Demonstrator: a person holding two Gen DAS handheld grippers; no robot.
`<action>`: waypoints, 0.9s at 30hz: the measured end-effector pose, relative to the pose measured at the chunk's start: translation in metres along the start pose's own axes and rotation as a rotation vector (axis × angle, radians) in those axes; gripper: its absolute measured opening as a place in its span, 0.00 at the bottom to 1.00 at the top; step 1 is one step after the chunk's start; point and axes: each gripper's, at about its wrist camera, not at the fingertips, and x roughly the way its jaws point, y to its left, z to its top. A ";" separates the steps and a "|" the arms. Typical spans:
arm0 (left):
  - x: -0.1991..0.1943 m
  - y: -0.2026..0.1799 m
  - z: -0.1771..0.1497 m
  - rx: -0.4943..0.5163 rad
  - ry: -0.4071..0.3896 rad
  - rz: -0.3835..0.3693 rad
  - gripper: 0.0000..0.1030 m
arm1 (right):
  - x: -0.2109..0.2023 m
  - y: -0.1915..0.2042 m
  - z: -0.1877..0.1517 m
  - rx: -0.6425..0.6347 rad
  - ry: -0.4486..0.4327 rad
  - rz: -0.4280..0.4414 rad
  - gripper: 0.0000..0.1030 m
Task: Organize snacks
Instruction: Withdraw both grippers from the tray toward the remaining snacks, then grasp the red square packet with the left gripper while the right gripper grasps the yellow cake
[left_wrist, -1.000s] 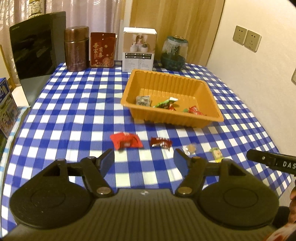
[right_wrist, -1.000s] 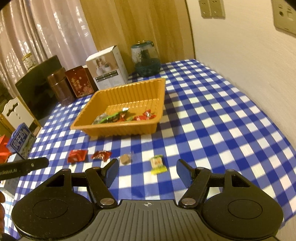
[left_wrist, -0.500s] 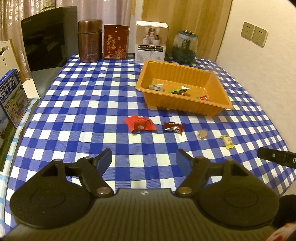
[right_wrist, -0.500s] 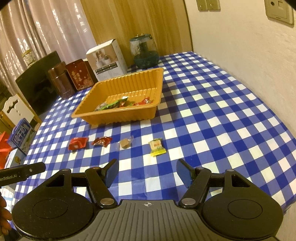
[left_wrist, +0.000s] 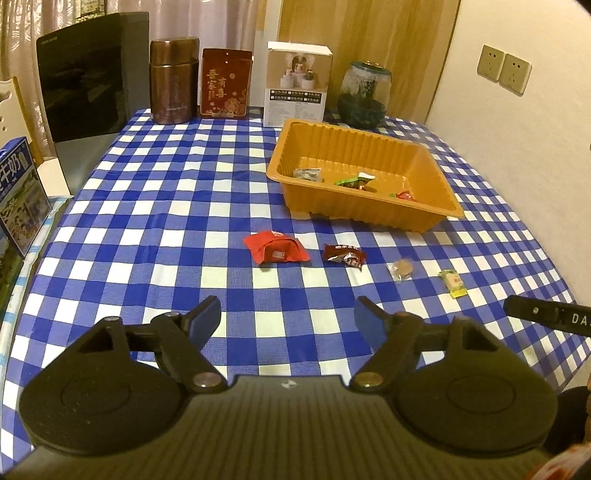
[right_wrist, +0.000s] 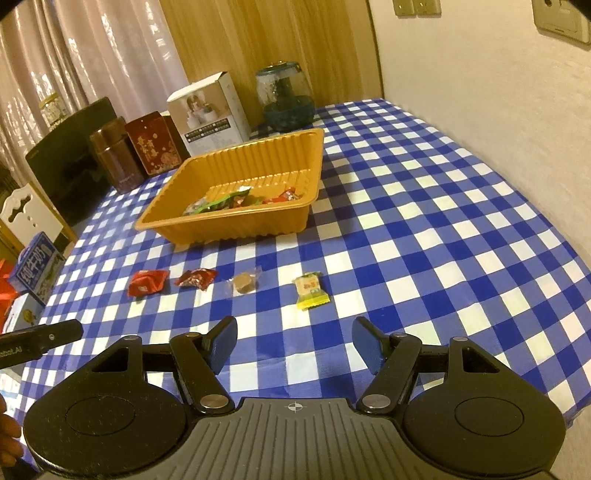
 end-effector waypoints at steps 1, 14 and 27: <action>0.002 0.000 0.000 0.002 0.002 0.002 0.76 | 0.003 0.000 0.000 -0.004 0.001 -0.003 0.67; 0.041 0.008 0.015 0.021 0.058 -0.064 0.76 | 0.055 -0.003 0.010 -0.076 0.006 -0.032 0.66; 0.081 0.011 0.029 0.156 0.071 -0.084 0.76 | 0.104 0.003 0.012 -0.220 0.018 -0.060 0.44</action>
